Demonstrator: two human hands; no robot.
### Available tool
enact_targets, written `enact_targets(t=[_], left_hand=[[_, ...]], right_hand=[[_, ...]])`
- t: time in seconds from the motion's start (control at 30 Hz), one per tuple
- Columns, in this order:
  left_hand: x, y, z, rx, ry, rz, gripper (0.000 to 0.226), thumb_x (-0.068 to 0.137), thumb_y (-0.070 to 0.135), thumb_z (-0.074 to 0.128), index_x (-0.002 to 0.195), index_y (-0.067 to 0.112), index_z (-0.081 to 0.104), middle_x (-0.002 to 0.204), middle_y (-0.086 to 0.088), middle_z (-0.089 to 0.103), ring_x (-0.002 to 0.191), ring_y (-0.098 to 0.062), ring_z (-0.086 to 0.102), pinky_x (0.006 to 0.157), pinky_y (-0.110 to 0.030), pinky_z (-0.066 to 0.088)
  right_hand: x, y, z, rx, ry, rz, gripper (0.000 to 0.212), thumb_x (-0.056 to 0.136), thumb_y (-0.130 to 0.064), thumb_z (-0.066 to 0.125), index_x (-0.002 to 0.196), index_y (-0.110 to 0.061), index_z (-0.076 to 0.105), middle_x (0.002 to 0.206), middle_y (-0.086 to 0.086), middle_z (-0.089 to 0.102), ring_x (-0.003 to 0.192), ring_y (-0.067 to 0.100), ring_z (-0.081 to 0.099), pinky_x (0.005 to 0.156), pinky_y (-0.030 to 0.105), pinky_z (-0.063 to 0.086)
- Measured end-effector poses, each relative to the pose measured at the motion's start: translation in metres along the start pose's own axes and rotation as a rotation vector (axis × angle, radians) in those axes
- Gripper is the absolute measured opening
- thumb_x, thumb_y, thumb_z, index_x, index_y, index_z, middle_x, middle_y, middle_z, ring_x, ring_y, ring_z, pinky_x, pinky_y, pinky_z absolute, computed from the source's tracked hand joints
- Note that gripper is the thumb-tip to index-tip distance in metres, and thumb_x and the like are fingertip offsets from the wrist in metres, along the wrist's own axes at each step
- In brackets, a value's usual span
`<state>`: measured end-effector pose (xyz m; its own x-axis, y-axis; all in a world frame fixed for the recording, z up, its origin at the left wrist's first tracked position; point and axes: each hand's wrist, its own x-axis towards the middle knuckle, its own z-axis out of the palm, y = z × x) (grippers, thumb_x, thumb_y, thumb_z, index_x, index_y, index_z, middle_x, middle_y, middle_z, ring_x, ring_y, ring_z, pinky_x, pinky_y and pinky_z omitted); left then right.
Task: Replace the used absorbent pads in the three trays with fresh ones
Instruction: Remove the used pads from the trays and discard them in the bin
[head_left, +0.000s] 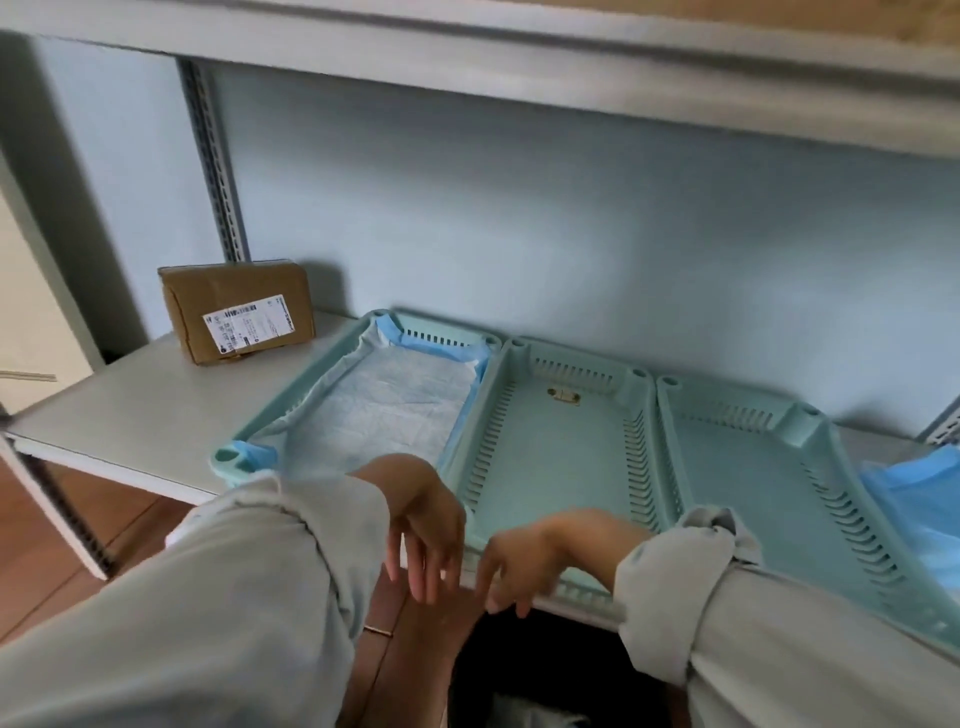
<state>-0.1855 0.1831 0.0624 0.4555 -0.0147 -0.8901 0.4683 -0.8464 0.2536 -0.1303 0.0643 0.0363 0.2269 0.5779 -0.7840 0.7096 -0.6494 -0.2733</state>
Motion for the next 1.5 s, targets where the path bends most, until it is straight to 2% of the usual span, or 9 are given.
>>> enact_targets(t=[0.17, 0.3, 0.37, 0.53, 0.8, 1.0, 1.17, 1.33, 1.5], left_hand=[[-0.031, -0.025, -0.042, -0.147, 0.378, 0.074, 0.027, 0.094, 0.002, 0.035, 0.096, 0.009, 0.062, 0.12, -0.02, 0.065, 0.094, -0.03, 0.069, 0.071, -0.026, 0.052], [-0.007, -0.055, -0.056, -0.119, 0.814, 0.011, 0.029, 0.093, 0.003, 0.047, 0.118, 0.012, 0.06, 0.13, -0.009, 0.056, 0.112, -0.022, 0.06, 0.093, -0.031, 0.048], [0.007, -0.064, -0.054, -0.145, 0.788, -0.01, 0.032, 0.095, 0.011, 0.049, 0.126, 0.012, 0.055, 0.13, -0.009, 0.054, 0.109, -0.021, 0.057, 0.091, -0.029, 0.047], [0.033, -0.067, -0.048, -0.263, 0.616, 0.026, 0.036, 0.094, 0.027, 0.055, 0.123, 0.006, 0.057, 0.103, -0.01, 0.062, 0.086, -0.016, 0.059, 0.06, -0.02, 0.048], [0.053, -0.081, -0.051, -0.435, 0.511, 0.089, 0.023, 0.09, 0.031, 0.061, 0.098, 0.009, 0.064, 0.083, -0.001, 0.062, 0.085, -0.014, 0.061, 0.069, -0.023, 0.055], [0.058, -0.08, -0.053, -0.416, 0.516, 0.087, 0.03, 0.091, 0.029, 0.06, 0.113, 0.008, 0.062, 0.103, -0.006, 0.062, 0.095, -0.016, 0.06, 0.08, -0.028, 0.056], [0.075, -0.082, -0.05, -0.106, 0.72, -0.029, 0.058, 0.083, 0.038, 0.068, 0.132, 0.018, 0.046, 0.135, -0.008, 0.046, 0.12, -0.024, 0.051, 0.101, -0.031, 0.043], [0.09, -0.085, -0.047, 0.093, 0.823, -0.042, 0.046, 0.084, 0.036, 0.066, 0.124, 0.018, 0.051, 0.127, -0.007, 0.047, 0.111, -0.025, 0.054, 0.094, -0.031, 0.045], [0.097, -0.095, -0.052, 0.05, 0.806, -0.011, 0.032, 0.089, 0.026, 0.057, 0.116, 0.01, 0.061, 0.123, -0.009, 0.051, 0.106, -0.026, 0.057, 0.09, -0.031, 0.047]], right_hand=[[-0.011, -0.013, -0.052, 0.115, 0.266, -0.039, 0.03, 0.095, -0.014, 0.047, 0.122, -0.005, 0.059, 0.113, 0.013, 0.069, 0.102, 0.024, 0.069, 0.093, 0.035, 0.051], [0.005, -0.012, -0.071, 0.197, 0.55, -0.054, 0.026, 0.091, -0.01, 0.051, 0.114, -0.013, 0.065, 0.115, 0.009, 0.066, 0.101, 0.023, 0.067, 0.095, 0.036, 0.052], [0.016, -0.009, -0.074, 0.219, 0.625, -0.055, 0.028, 0.089, -0.011, 0.052, 0.113, -0.017, 0.065, 0.119, 0.006, 0.063, 0.103, 0.022, 0.064, 0.096, 0.037, 0.052], [0.037, -0.007, -0.072, 0.323, 0.631, -0.079, 0.027, 0.09, -0.009, 0.054, 0.114, -0.017, 0.065, 0.113, 0.006, 0.066, 0.089, 0.018, 0.07, 0.088, 0.032, 0.055], [0.057, -0.013, -0.072, 0.394, 0.622, -0.068, 0.03, 0.088, -0.006, 0.052, 0.113, -0.016, 0.065, 0.102, 0.008, 0.07, 0.077, 0.015, 0.071, 0.081, 0.032, 0.059], [0.062, -0.011, -0.071, 0.438, 0.634, -0.067, 0.027, 0.09, -0.006, 0.052, 0.112, -0.016, 0.065, 0.105, 0.008, 0.068, 0.074, 0.012, 0.067, 0.076, 0.026, 0.055], [0.063, -0.009, -0.069, 0.471, 0.629, -0.069, 0.03, 0.09, -0.006, 0.051, 0.113, -0.017, 0.065, 0.105, 0.007, 0.068, 0.076, 0.013, 0.068, 0.078, 0.026, 0.056], [0.071, -0.01, -0.076, 0.48, 0.638, -0.058, 0.031, 0.091, -0.005, 0.05, 0.118, -0.015, 0.063, 0.104, 0.008, 0.068, 0.08, 0.015, 0.068, 0.078, 0.03, 0.059], [0.084, -0.016, -0.086, 0.558, 0.646, -0.018, 0.033, 0.093, -0.008, 0.052, 0.125, -0.012, 0.059, 0.111, 0.011, 0.067, 0.08, 0.018, 0.07, 0.073, 0.025, 0.059]])
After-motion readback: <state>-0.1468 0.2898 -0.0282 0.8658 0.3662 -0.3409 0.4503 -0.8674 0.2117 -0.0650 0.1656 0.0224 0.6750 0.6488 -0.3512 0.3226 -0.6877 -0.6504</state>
